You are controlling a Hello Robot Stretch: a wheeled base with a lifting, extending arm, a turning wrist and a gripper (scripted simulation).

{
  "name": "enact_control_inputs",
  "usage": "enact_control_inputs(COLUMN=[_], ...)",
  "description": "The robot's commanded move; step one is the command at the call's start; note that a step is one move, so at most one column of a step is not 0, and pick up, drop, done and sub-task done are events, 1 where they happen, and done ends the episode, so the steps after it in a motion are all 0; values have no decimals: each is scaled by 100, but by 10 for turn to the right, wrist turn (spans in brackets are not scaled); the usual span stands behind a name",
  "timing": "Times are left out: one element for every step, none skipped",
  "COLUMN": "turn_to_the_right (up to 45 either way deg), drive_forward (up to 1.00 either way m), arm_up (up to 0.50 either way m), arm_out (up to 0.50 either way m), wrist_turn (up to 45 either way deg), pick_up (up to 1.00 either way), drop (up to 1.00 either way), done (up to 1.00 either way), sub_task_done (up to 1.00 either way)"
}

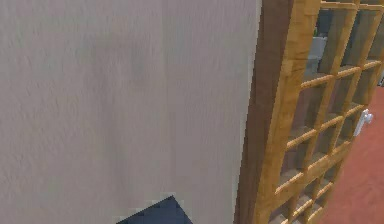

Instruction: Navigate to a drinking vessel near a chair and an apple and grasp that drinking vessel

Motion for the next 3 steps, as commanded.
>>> enact_control_inputs(turn_to_the_right=[0, 450, 90], drive_forward=[10, 0, 0], arm_up=[0, 0, 0], arm_out=[0, 0, 0], wrist_turn=[0, 0, 0], pick_up=[0, 0, 0], drop=[0, 0, 0], done=[0, 0, 0], sub_task_done=[0, 0, 0])
